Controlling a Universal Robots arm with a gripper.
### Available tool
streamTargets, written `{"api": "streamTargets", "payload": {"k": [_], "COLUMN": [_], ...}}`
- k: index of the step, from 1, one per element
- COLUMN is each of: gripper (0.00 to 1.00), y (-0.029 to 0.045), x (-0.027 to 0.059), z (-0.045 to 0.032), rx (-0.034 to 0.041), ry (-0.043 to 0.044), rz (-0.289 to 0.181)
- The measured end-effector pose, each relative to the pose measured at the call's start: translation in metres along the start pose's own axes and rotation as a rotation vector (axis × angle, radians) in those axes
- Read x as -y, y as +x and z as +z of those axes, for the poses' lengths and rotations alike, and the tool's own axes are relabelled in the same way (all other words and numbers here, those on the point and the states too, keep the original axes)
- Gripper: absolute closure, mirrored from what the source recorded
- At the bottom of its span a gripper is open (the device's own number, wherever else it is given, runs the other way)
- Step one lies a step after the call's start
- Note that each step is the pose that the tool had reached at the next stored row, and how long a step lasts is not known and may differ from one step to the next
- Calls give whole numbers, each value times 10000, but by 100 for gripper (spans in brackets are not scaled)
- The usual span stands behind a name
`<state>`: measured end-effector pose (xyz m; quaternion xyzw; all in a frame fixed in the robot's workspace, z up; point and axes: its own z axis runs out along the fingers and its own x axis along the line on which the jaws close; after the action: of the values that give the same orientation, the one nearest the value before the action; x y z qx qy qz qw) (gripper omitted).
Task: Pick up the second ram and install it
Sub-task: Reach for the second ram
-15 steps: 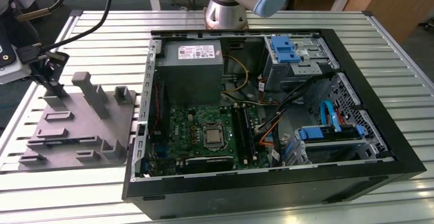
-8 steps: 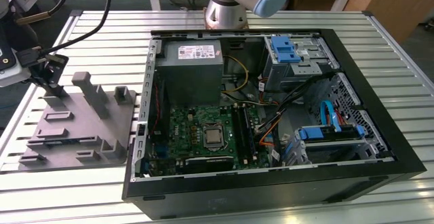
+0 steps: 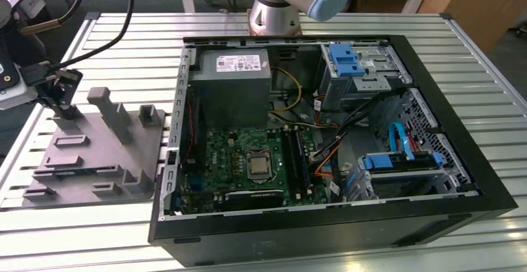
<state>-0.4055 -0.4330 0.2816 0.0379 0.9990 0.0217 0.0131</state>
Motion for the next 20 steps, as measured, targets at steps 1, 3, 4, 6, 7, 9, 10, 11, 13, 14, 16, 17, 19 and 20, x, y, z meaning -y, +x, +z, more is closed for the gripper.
{"api": "streamTargets", "payload": {"k": [1,3,4,6,7,9,10,11,13,14,16,17,19,20], "gripper": [90,90,90,90,90,90,90,90,90,90,90,90,90,90], "y": [5,19,25,37,45,59,68,82,114,130,143,142,138,136], "x": [2,8,11,19,26,41,50,63,94,111,148,170,230,268], "z": [7,21,30,45,53,66,73,81,94,101,123,137,166,181], "rx": [0,-2,0,0,-1,-1,-1,0,-2,-2,-1,-4,-22,-30], "ry": [0,2,0,0,1,0,0,-1,0,0,0,0,1,2], "rz": [0,0,-1,-1,-1,1,1,1,0,0,-2,-7,-19,-21]}}
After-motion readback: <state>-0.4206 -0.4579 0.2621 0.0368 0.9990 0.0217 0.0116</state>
